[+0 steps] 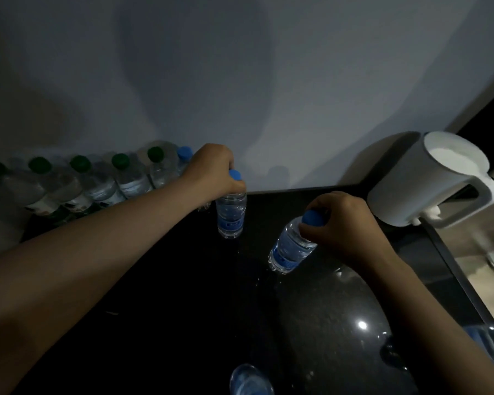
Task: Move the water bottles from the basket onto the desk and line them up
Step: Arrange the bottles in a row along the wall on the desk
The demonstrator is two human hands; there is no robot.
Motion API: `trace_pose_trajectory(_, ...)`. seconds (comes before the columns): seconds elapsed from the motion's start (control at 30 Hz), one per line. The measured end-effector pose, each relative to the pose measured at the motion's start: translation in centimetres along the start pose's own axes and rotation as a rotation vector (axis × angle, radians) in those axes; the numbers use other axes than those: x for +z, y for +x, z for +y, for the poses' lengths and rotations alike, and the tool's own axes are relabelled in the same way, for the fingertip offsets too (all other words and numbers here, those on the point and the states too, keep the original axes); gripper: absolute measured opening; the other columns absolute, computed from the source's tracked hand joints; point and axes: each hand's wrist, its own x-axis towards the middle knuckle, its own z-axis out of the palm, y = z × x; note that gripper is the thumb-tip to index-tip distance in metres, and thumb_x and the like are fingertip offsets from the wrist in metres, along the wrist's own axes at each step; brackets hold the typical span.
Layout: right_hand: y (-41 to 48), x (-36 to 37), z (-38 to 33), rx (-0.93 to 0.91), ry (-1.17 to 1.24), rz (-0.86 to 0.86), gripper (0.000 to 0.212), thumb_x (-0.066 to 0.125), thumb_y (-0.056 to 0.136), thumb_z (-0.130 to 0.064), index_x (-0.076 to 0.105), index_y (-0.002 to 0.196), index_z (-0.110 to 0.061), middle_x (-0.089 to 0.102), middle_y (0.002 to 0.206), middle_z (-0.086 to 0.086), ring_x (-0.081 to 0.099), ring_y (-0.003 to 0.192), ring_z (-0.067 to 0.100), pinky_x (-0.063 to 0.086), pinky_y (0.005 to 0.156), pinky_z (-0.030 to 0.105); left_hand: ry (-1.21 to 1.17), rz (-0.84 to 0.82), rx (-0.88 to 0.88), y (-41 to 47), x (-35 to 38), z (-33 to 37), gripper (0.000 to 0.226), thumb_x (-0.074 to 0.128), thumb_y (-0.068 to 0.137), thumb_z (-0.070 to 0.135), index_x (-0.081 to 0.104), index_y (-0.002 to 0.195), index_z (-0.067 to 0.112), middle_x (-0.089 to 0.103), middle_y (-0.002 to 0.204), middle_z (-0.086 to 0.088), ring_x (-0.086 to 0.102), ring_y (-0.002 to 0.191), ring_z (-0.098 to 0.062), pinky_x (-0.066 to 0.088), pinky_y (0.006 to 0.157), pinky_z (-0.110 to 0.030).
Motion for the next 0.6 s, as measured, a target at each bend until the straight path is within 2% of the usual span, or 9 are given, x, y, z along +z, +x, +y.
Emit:
trace_pose_trajectory(0.1, 1.5, 0.6, 0.0, -0.033, -0.008, 0.002, 0.03, 0.076, 0.075, -0.029, 0.066, 0.1, -0.017, 0.06, 0.098, -0.002, 0.059, 0.08, 0.009, 0.053, 0.069, 0.021, 0.017, 0.005, -0.017, 2.1, -0.3, -0.8, 0.031, 0.076, 0.071, 0.026, 0.068, 0.078, -0.003, 0.068, 0.085, -0.019, 0.062, 0.075, -0.027, 0.05, 0.065, -0.037)
trace_pose_trajectory(0.23, 3.0, 1.3, 0.4, -0.069, -0.019, 0.008, 0.028, 0.076, 0.074, -0.026, 0.067, 0.099, -0.015, 0.06, 0.096, -0.002, 0.058, 0.078, 0.008, 0.045, 0.062, 0.012, 0.006, 0.008, -0.025, 4.4, -0.1, -1.7, 0.032, 0.076, 0.073, 0.025, 0.067, 0.081, -0.005, 0.068, 0.089, -0.022, 0.063, 0.08, -0.03, 0.053, 0.071, -0.04)
trace_pose_trajectory(0.37, 4.2, 1.8, 0.8, -0.064, -0.011, -0.012, 0.028, 0.076, 0.075, -0.026, 0.067, 0.099, -0.017, 0.058, 0.096, -0.005, 0.057, 0.079, 0.007, 0.043, 0.061, 0.01, -0.004, 0.01, -0.051, 6.4, 0.3, -2.4, 0.035, 0.075, 0.074, 0.026, 0.066, 0.081, -0.007, 0.066, 0.082, -0.023, 0.054, 0.068, -0.025, 0.05, 0.065, -0.039)
trace_pose_trajectory(0.47, 5.0, 2.3, 0.9, -0.053, -0.008, -0.014, 0.028, 0.076, 0.074, -0.025, 0.067, 0.1, -0.017, 0.057, 0.096, -0.006, 0.056, 0.08, 0.006, 0.041, 0.061, 0.009, -0.024, 0.009, -0.081, 7.5, 0.7, -3.0, 0.037, 0.076, 0.074, 0.026, 0.065, 0.08, -0.008, 0.064, 0.08, -0.024, 0.051, 0.067, -0.023, 0.046, 0.062, -0.035)
trace_pose_trajectory(0.53, 5.4, 2.5, 1.1, -0.049, -0.012, -0.018, 0.029, 0.076, 0.074, -0.025, 0.067, 0.101, -0.017, 0.057, 0.096, -0.006, 0.057, 0.081, 0.008, 0.045, 0.063, 0.012, -0.019, 0.001, -0.091, 8.1, 0.9, -3.2, 0.037, 0.075, 0.073, 0.025, 0.065, 0.08, -0.009, 0.059, 0.077, -0.022, 0.049, 0.067, -0.023, 0.042, 0.061, -0.034)
trace_pose_trajectory(0.6, 5.7, 2.7, 1.3, -0.047, -0.011, -0.028, 0.029, 0.076, 0.074, -0.025, 0.067, 0.101, -0.016, 0.059, 0.099, -0.003, 0.058, 0.083, 0.01, 0.052, 0.069, 0.021, -0.012, -0.011, -0.099, 8.4, 1.1, -3.3, 0.033, 0.074, 0.073, 0.024, 0.065, 0.079, -0.007, 0.057, 0.077, -0.019, 0.048, 0.068, -0.023, 0.041, 0.062, -0.033)
